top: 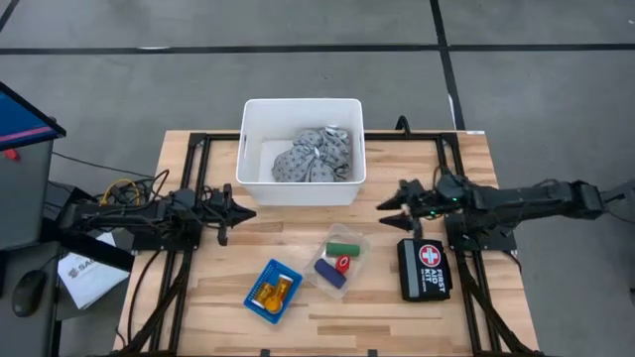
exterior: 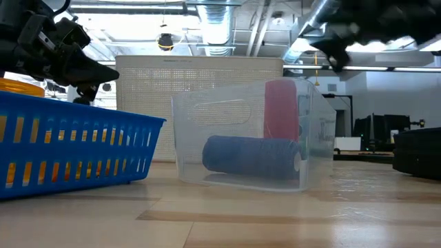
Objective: Pick & Place Medicine items
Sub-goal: Return to Home Position
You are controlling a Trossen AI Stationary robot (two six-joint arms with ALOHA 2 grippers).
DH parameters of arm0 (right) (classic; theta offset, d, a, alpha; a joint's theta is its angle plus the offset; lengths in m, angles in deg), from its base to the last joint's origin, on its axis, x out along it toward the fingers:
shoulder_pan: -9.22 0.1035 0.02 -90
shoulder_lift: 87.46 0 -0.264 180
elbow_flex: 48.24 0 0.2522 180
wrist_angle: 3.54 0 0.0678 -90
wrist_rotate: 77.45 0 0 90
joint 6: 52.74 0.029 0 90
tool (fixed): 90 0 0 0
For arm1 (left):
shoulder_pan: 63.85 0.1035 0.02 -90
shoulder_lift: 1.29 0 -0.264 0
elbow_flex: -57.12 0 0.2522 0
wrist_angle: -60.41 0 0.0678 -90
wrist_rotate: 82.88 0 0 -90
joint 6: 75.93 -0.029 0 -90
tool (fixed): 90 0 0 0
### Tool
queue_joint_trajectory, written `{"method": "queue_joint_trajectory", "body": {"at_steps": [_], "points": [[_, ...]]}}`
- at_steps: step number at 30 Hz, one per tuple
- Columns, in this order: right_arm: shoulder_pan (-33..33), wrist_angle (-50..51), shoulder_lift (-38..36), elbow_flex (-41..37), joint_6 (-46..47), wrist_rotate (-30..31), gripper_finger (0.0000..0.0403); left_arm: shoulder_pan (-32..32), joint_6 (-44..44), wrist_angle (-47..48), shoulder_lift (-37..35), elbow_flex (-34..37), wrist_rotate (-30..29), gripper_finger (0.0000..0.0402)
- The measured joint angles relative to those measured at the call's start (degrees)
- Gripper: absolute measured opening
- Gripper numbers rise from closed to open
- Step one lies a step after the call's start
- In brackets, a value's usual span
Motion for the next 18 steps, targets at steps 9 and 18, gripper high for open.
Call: {"method": "queue_joint_trajectory", "body": {"at_steps": [9, 18], "points": [[0.1, 1.2, -17.5, -13.0, 2.5, 0.3, 0.0213, 0.0, 0.0, -0.2, 1.0, 0.0, 0.0, 0.0000], [0.5, 2.8, -28.8, -19.7, -5.3, 0.2, 0.0213, 0.0, 0.0, -0.2, 1.1, 0.0, 0.0, 0.0000]]}}
